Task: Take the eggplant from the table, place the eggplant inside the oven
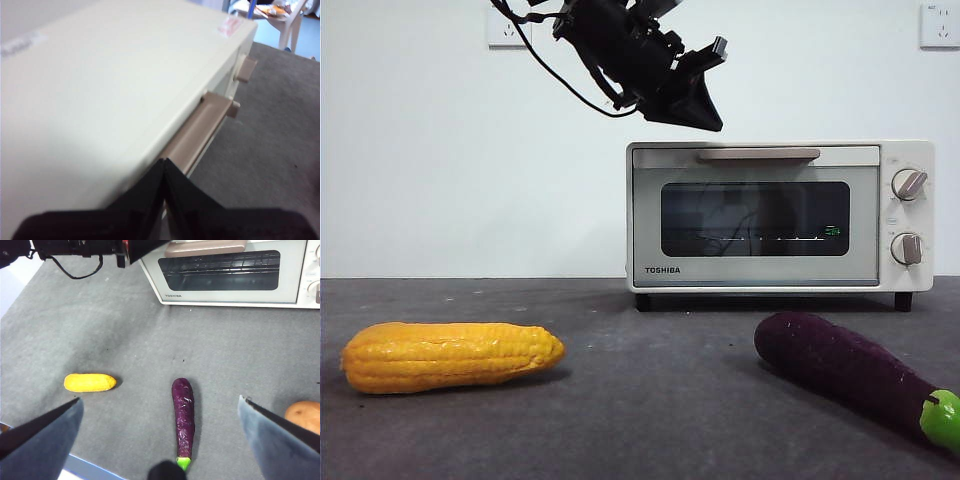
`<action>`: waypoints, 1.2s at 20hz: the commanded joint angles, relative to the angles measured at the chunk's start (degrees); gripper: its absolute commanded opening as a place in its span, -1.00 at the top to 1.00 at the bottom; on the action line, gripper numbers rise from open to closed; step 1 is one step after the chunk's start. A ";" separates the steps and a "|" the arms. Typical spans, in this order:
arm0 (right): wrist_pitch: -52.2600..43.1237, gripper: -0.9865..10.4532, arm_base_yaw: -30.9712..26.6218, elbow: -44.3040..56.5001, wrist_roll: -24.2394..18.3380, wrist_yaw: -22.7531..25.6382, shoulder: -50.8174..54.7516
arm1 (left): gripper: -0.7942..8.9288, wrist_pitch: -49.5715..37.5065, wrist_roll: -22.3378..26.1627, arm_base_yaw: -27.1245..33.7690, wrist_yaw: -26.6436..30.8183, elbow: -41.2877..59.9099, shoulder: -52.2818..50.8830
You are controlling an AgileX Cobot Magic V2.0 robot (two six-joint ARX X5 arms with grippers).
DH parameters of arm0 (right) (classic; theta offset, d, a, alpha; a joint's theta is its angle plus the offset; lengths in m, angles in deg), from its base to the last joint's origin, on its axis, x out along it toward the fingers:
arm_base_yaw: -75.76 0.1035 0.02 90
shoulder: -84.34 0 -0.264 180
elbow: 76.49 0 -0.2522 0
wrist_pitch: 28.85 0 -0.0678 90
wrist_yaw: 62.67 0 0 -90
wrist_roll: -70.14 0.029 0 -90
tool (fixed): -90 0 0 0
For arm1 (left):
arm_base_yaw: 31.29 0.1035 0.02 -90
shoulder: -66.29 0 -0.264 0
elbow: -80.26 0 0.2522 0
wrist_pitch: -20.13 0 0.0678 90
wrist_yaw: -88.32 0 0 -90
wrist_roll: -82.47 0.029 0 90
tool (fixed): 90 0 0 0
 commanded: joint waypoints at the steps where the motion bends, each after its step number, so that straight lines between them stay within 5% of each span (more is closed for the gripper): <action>1: -0.15 -0.17 0.07 -0.22 -0.61 0.02 -0.24 | 0.85 -1.77 1.01 -0.44 0.24 -0.15 1.38; 24: 1.55 -0.16 0.07 -0.22 -0.90 0.04 -0.57 | 0.85 -0.11 3.10 -7.04 3.10 -0.15 5.07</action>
